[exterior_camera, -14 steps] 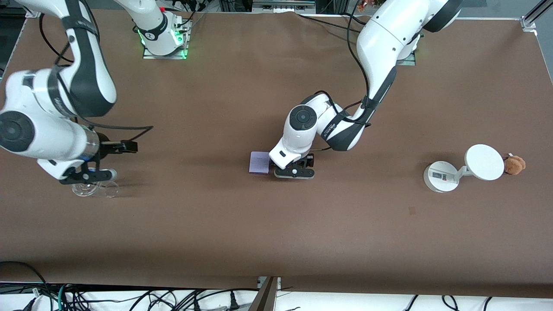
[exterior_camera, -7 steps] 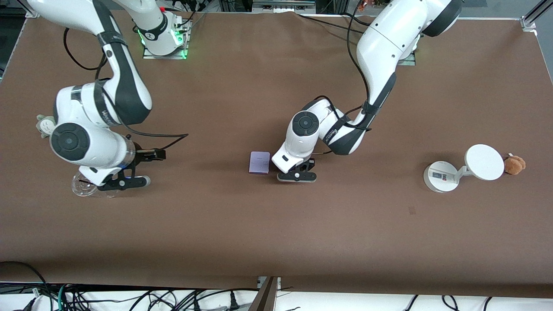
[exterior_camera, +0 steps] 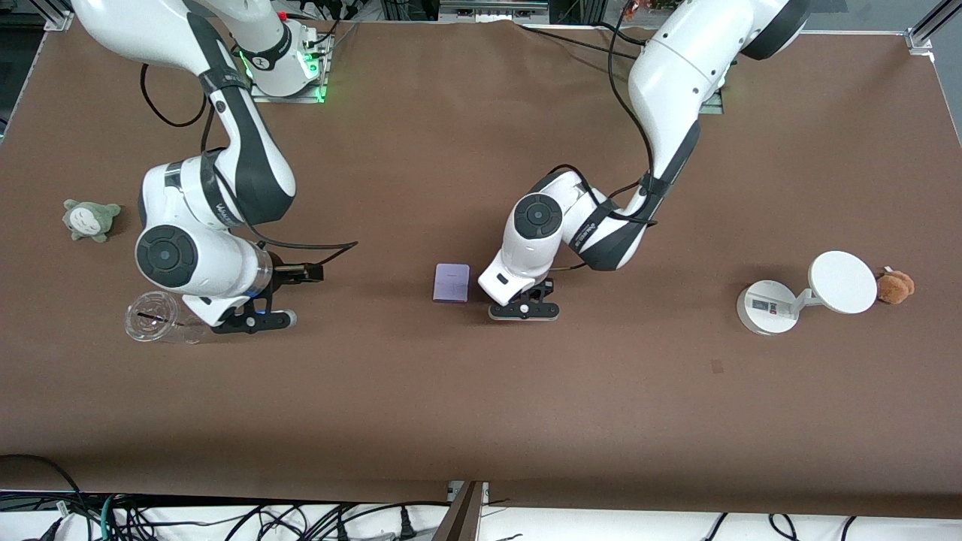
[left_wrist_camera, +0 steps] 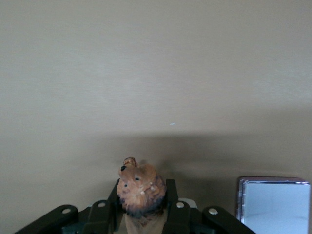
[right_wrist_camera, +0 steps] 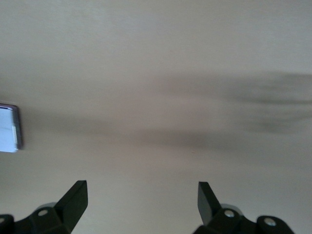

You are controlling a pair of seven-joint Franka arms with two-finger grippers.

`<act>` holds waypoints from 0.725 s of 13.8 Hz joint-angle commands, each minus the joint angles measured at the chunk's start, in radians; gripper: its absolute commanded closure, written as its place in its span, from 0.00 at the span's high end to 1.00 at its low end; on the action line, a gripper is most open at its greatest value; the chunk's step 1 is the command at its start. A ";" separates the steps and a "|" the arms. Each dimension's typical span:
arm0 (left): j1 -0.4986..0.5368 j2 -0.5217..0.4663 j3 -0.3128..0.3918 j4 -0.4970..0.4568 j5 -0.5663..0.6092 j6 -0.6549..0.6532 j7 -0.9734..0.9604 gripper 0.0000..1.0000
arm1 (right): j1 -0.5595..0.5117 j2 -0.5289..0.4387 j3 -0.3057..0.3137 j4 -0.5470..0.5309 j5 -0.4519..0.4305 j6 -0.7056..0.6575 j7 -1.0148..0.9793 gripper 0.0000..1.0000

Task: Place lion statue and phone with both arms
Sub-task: 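Carry the lion toward the white lamp while the right gripper reaches the phone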

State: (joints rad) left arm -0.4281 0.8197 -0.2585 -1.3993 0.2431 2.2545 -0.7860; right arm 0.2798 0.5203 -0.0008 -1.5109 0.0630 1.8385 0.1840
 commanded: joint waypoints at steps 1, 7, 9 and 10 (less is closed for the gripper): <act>0.061 -0.086 -0.012 -0.055 0.010 -0.098 0.028 0.00 | 0.065 0.023 -0.004 0.012 0.018 0.034 0.118 1.00; 0.251 -0.263 -0.013 -0.271 0.010 -0.096 0.304 0.00 | 0.186 0.076 -0.004 0.012 0.018 0.134 0.300 1.00; 0.311 -0.280 -0.013 -0.340 0.010 -0.043 0.397 0.00 | 0.237 0.107 -0.004 0.014 0.018 0.200 0.388 1.00; 0.365 -0.290 -0.013 -0.399 0.010 0.035 0.442 0.00 | 0.260 0.122 -0.004 0.014 0.018 0.235 0.440 1.00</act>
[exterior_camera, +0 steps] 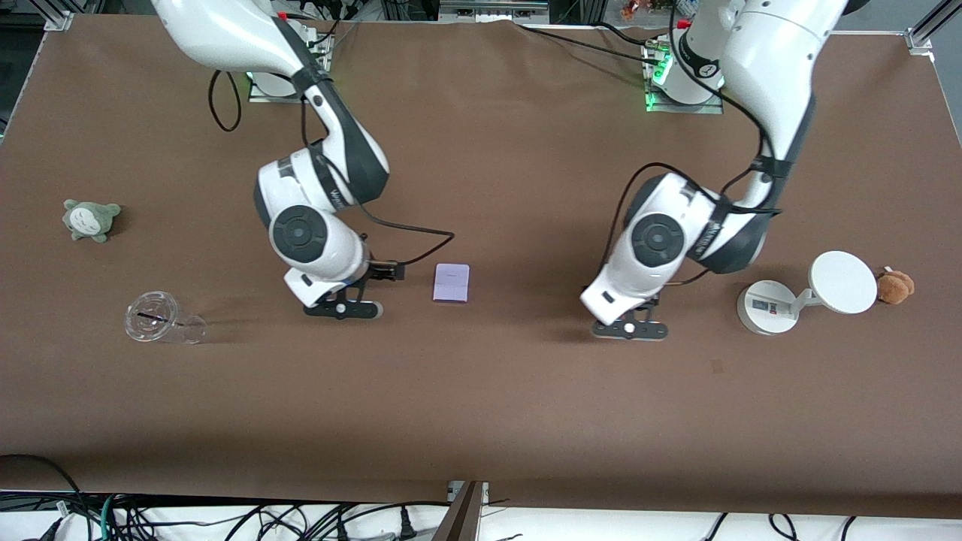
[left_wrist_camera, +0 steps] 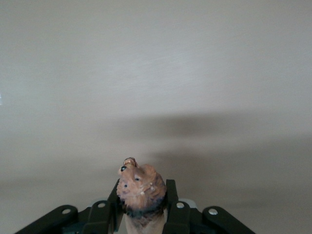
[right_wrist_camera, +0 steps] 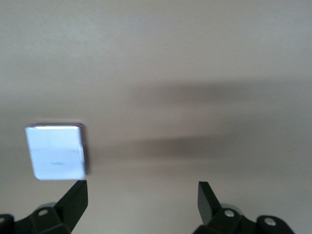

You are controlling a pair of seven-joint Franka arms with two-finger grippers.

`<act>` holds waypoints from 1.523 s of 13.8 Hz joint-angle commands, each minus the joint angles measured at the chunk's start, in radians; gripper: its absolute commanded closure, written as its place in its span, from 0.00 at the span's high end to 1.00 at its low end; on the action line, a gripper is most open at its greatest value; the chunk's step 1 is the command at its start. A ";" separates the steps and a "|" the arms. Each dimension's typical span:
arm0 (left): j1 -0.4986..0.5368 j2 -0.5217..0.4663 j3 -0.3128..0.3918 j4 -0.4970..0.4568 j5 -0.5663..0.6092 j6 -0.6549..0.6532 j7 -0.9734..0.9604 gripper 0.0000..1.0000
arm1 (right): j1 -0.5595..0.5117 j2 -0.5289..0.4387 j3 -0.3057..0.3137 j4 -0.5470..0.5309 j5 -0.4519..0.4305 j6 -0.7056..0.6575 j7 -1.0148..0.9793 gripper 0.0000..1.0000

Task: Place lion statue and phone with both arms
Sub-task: 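Carry the lion toward the white lamp while the right gripper reaches the phone, then grasp the silver phone box with the right gripper while the left gripper holds the lion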

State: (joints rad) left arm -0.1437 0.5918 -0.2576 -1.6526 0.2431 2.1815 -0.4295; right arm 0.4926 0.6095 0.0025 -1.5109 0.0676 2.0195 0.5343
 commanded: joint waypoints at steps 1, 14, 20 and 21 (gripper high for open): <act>0.128 -0.064 -0.014 -0.211 0.010 0.203 0.154 0.00 | 0.072 0.051 -0.007 0.015 0.015 0.091 0.145 1.00; 0.342 0.023 -0.014 -0.259 0.018 0.376 0.465 0.00 | 0.170 0.190 -0.009 0.018 -0.028 0.367 0.299 1.00; 0.343 -0.019 -0.057 -0.256 0.010 0.331 0.462 1.00 | 0.190 0.216 -0.009 0.018 -0.049 0.406 0.299 1.00; 0.343 -0.044 -0.060 -0.251 0.008 0.290 0.462 1.00 | 0.193 0.222 -0.009 0.018 -0.058 0.415 0.300 1.00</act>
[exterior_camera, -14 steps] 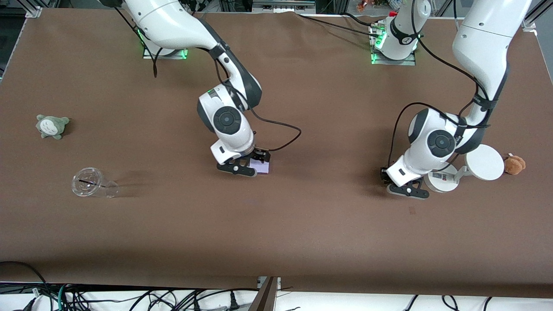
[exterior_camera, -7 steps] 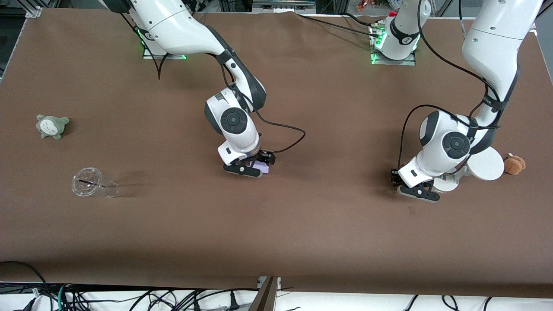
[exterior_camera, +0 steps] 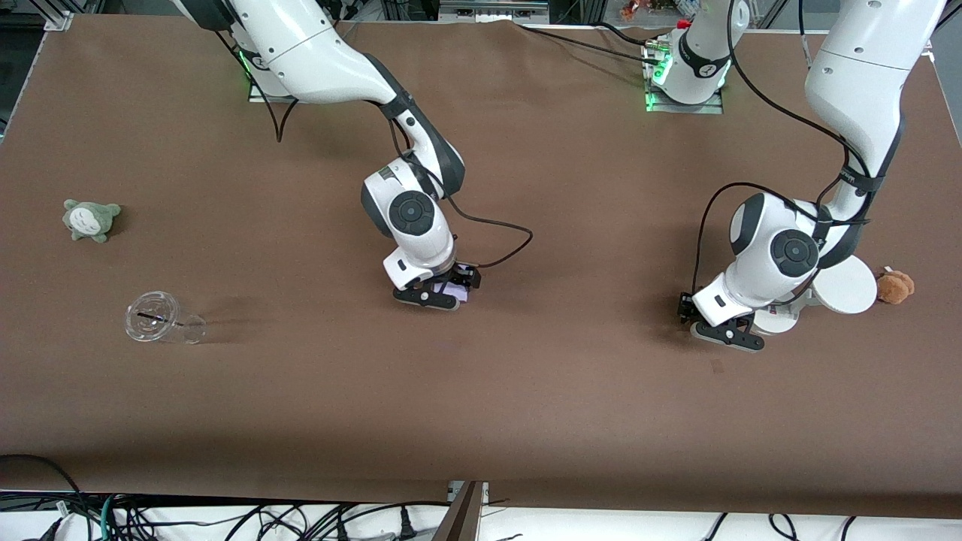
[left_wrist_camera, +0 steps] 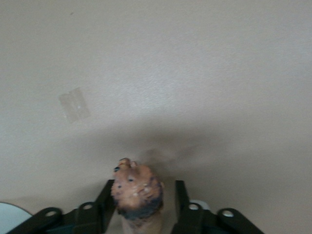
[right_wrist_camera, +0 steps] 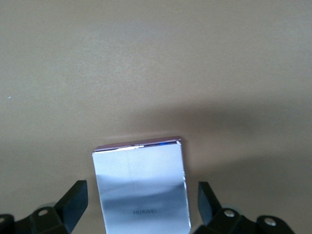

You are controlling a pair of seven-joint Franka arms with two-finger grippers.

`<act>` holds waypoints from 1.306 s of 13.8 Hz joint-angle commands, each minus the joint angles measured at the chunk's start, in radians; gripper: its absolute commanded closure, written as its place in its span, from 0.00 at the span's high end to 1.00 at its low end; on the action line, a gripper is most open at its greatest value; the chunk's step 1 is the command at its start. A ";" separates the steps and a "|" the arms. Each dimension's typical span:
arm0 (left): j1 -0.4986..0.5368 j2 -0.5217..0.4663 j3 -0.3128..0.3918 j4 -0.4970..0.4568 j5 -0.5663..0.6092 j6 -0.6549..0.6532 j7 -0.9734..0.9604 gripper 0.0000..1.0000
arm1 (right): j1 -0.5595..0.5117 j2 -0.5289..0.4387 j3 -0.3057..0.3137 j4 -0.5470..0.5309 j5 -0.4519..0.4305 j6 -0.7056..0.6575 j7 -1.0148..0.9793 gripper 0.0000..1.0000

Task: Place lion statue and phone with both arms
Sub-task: 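Grasp the silver phone box with the right gripper while the left gripper holds the lion, then set the lion beside the white lamp, open the left gripper, withdraw it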

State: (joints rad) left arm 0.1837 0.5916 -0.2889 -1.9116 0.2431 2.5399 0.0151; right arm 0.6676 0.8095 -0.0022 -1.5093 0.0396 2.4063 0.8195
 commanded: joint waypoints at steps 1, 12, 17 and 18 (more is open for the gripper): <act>0.016 -0.068 -0.039 0.019 0.007 -0.110 0.017 1.00 | 0.018 0.025 -0.004 0.017 -0.033 0.028 0.015 1.00; 0.063 -0.521 -0.050 0.227 -0.171 -0.821 0.026 1.00 | 0.018 0.040 -0.005 0.017 -0.055 0.042 0.013 0.98; 0.098 -0.530 -0.045 0.431 -0.179 -1.049 0.023 1.00 | 0.015 0.045 -0.010 0.017 -0.056 0.050 0.006 0.50; 0.100 -0.530 -0.045 0.451 -0.179 -1.075 0.022 1.00 | 0.006 0.036 -0.018 0.021 -0.063 0.048 -0.017 0.50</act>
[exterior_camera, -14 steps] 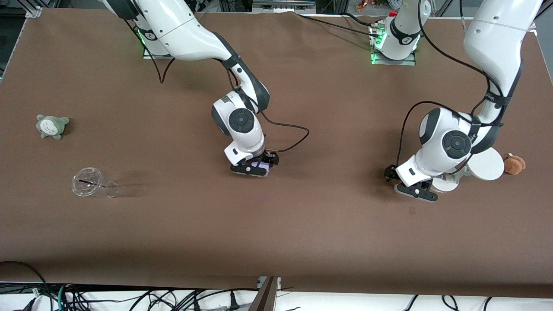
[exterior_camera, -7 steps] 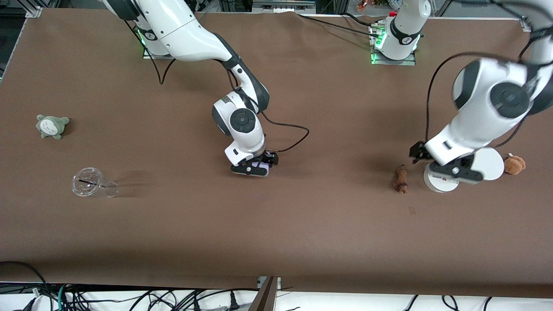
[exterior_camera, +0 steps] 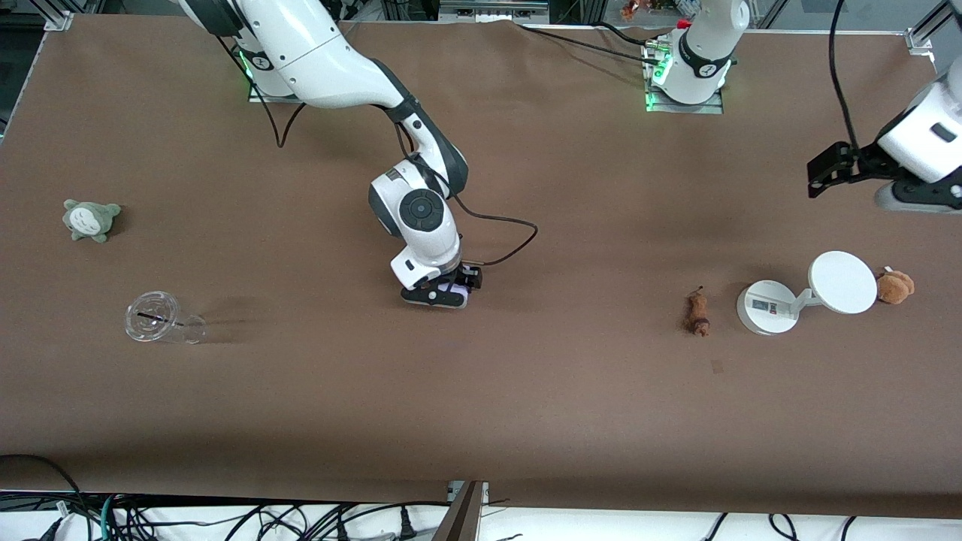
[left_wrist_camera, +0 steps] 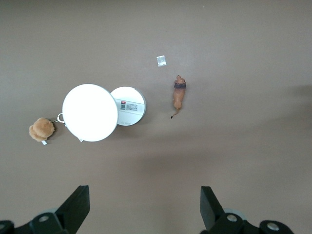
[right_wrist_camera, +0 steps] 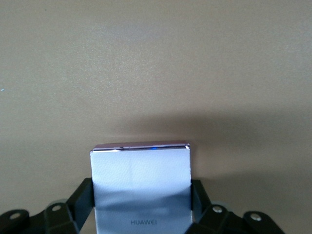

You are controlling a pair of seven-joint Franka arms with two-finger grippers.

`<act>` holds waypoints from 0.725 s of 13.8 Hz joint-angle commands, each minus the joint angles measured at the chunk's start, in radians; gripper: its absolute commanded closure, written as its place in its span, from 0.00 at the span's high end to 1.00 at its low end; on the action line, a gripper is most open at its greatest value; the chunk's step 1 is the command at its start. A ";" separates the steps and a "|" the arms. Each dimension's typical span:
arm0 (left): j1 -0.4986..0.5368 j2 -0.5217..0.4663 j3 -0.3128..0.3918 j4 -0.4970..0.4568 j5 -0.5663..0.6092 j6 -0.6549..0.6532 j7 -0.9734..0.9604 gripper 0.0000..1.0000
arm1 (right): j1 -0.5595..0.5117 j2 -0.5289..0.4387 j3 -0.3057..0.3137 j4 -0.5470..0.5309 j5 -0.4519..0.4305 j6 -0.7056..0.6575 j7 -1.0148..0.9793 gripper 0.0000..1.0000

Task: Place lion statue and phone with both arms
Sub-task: 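Carry the phone box with the right gripper toward the glass cup and lower it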

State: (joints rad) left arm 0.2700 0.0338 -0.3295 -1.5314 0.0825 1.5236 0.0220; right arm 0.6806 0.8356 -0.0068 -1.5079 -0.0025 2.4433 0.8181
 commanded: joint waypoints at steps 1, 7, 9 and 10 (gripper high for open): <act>0.014 0.028 -0.005 0.080 -0.018 -0.080 0.010 1.00 | -0.024 -0.009 -0.030 0.024 -0.031 0.005 -0.055 0.50; 0.070 0.043 -0.002 0.082 -0.018 -0.062 0.016 1.00 | -0.241 -0.095 -0.070 0.020 -0.020 -0.207 -0.452 0.50; 0.069 0.043 -0.003 0.083 -0.006 -0.062 -0.004 1.00 | -0.340 -0.095 -0.078 0.000 -0.019 -0.214 -0.601 0.50; 0.070 0.043 -0.003 0.089 -0.006 -0.063 -0.004 1.00 | -0.378 -0.096 -0.079 -0.023 -0.016 -0.213 -0.635 0.50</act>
State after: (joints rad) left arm 0.3364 0.0627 -0.3264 -1.4829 0.0821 1.4726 0.0214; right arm 0.3721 0.7575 -0.0984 -1.4835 -0.0183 2.2380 0.2703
